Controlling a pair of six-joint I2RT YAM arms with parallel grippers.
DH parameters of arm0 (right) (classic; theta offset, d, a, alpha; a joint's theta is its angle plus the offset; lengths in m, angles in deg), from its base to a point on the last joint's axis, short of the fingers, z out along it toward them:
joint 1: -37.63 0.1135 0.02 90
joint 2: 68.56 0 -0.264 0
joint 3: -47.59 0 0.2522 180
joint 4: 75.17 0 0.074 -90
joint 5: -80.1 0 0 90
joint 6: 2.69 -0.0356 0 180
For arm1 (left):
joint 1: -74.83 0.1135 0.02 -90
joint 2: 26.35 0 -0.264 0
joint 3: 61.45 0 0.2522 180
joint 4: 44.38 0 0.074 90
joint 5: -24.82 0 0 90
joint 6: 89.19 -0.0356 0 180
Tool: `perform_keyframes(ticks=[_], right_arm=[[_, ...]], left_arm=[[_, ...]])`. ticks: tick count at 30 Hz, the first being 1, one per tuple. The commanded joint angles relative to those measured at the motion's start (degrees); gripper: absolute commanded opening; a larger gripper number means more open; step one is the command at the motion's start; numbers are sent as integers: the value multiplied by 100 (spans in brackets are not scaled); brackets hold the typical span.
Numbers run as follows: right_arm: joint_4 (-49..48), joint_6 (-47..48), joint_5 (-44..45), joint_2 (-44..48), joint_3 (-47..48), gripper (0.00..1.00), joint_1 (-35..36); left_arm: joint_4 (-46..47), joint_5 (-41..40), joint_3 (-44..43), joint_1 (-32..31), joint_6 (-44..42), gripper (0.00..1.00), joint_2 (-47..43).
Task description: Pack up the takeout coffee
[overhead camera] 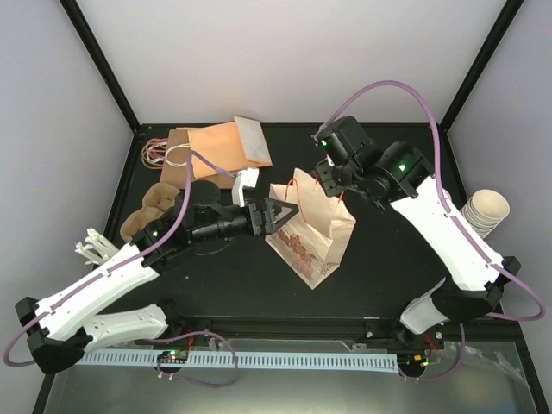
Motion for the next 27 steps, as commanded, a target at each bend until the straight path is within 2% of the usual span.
perform_keyframes(ticks=[1,10,19,21,24,27], right_arm=[[-11,-91,625,93,-27,37,-18],[-272,-73,472,281,-340,36,-24],[-430,-95,353,240,-436,23,-25],[-432,-97,328,221,-403,15,-25],[-486,-111,314,257,-393,4,-23],[-564,-138,285,341,-441,1,-23]], left_arm=[[339,-80,-387,-67,134,86,216],[479,-62,-534,-68,161,76,513],[769,-174,-598,-72,145,58,709],[751,-193,-689,-68,103,52,790],[725,-370,-788,-63,-32,37,858],[408,-647,-951,6,-211,21,884]])
